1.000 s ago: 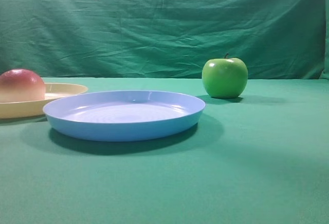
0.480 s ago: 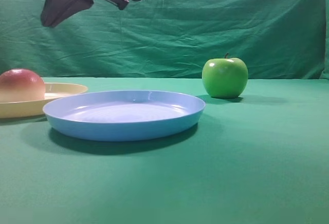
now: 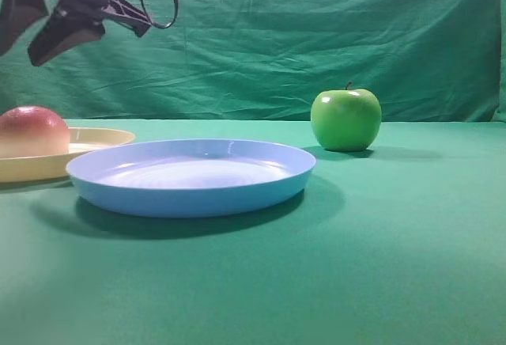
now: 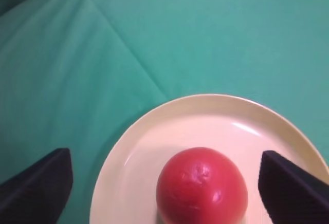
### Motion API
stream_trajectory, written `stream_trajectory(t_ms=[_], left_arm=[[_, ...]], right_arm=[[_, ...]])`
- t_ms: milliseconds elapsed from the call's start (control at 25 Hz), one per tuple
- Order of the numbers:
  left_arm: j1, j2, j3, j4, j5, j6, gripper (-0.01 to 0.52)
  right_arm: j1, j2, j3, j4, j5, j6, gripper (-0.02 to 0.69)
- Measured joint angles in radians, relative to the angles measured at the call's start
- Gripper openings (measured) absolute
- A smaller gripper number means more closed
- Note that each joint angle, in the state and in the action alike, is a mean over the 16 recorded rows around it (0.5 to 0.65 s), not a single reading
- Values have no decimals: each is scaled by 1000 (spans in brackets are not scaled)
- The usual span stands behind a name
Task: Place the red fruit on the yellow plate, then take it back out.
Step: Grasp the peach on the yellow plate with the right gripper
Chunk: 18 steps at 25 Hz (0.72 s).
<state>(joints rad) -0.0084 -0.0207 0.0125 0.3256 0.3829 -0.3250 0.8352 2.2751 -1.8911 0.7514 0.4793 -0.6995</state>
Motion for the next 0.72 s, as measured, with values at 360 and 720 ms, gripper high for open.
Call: stream_trajectory(t_ms=[360, 720], left_arm=[[0, 0, 0, 0, 0, 0, 0], [0, 0, 0, 0, 0, 0, 0]], right_arm=[[9, 76, -32, 21, -67, -59, 669], [11, 145, -56, 38, -93, -119, 669]])
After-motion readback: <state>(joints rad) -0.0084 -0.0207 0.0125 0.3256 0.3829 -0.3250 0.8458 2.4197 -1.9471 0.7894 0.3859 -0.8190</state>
